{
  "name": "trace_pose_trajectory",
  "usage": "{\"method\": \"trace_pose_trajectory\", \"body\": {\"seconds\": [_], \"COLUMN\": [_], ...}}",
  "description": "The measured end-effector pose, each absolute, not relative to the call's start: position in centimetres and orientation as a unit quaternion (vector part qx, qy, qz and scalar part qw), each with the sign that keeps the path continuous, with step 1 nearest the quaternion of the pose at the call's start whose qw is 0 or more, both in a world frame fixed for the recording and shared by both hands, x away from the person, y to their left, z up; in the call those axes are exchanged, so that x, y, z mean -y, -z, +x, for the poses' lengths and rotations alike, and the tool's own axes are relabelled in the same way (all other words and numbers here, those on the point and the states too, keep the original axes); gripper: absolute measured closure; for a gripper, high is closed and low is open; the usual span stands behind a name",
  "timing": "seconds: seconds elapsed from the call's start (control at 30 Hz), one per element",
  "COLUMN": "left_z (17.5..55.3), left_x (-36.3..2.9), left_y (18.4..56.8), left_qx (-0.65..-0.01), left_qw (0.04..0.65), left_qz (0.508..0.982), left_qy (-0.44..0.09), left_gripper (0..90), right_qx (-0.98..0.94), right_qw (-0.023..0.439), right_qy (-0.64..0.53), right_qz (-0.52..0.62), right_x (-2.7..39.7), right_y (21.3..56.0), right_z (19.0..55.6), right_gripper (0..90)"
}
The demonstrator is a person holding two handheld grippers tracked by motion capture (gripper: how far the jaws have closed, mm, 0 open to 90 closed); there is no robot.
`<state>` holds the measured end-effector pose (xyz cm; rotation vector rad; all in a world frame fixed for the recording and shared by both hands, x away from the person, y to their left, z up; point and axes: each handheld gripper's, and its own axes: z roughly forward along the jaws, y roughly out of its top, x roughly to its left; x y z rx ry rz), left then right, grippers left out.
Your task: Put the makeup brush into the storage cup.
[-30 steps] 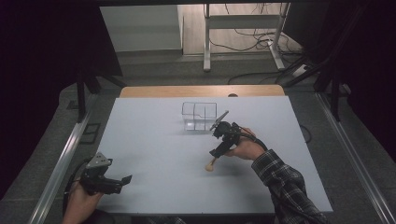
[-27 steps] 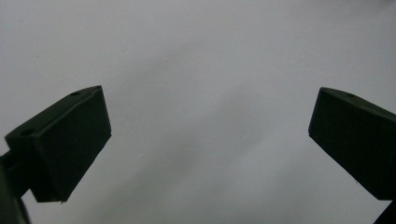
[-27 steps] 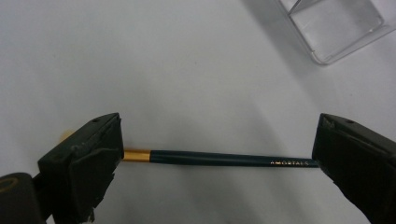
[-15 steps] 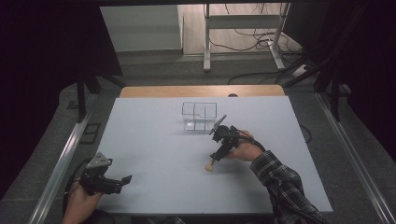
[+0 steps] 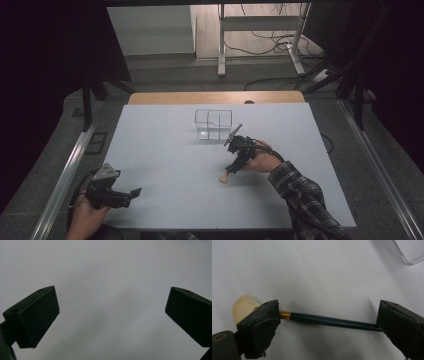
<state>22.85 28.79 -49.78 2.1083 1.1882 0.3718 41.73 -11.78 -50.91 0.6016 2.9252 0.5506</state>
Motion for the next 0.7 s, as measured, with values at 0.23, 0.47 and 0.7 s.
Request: {"method": "trace_pose_trajectory", "body": {"seconds": [0.23, 0.47, 0.7], "left_z": [22.9, 22.9, 22.8], "left_x": [-28.8, -28.7, -28.7], "left_y": [49.8, 49.8, 49.8], "left_qx": [-0.456, -0.455, -0.454], "left_qw": [0.339, 0.338, 0.336], "left_qz": [0.811, 0.812, 0.813], "left_qy": [-0.142, -0.143, -0.144], "left_gripper": [0.0, 0.0, 0.0], "right_qx": [-0.968, -0.977, -0.981], "right_qw": [0.036, 0.037, 0.023], "right_qy": [-0.172, -0.144, -0.131], "right_qz": [0.178, 0.152, 0.143], "right_x": [12.5, 12.1, 11.9], "right_y": [50.9, 50.2, 49.8], "right_z": [41.8, 41.5, 41.4], "right_gripper": [15.3, 47.6, 83.7]}}
